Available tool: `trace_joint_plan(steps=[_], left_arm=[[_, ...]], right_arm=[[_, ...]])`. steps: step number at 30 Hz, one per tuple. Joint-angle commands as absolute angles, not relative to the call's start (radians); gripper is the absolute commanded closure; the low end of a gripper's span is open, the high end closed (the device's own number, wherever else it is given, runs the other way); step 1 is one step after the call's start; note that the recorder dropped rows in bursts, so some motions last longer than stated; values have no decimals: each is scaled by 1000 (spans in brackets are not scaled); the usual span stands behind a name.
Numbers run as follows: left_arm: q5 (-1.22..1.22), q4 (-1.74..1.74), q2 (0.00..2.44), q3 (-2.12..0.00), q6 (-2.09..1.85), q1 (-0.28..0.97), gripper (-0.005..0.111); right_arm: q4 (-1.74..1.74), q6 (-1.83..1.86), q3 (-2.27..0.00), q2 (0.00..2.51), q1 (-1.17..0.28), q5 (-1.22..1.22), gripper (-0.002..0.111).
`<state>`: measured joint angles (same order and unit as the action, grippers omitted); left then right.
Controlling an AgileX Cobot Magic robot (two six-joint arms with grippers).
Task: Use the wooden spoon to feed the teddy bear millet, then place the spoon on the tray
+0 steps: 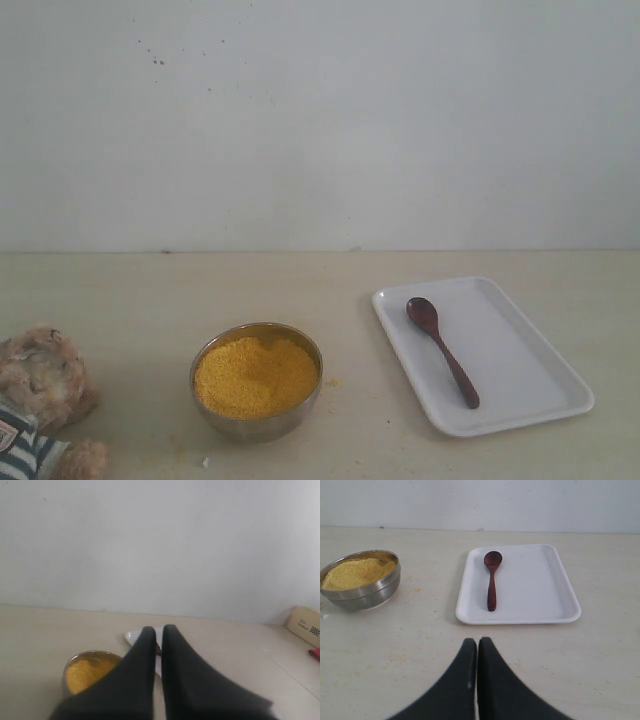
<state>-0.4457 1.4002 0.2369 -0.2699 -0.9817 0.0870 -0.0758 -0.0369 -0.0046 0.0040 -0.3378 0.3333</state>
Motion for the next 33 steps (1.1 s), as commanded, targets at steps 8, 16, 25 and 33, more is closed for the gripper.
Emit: trace_joint_plan(steps=[8, 16, 25, 33], left_arm=[[-336, 1394, 21, -79, -985, 94, 103], [-336, 1394, 0, 0, -985, 94, 103], [-312, 1325, 0, 0, -985, 92, 103], [-202, 1229, 0, 0, -985, 92, 103]], right_arm=[[-57, -42, 0, 0, -330, 323, 108], [-57, -42, 0, 0, -330, 310, 108], [-57, -42, 0, 0, -330, 310, 108], [-57, -42, 0, 0, -330, 310, 108]])
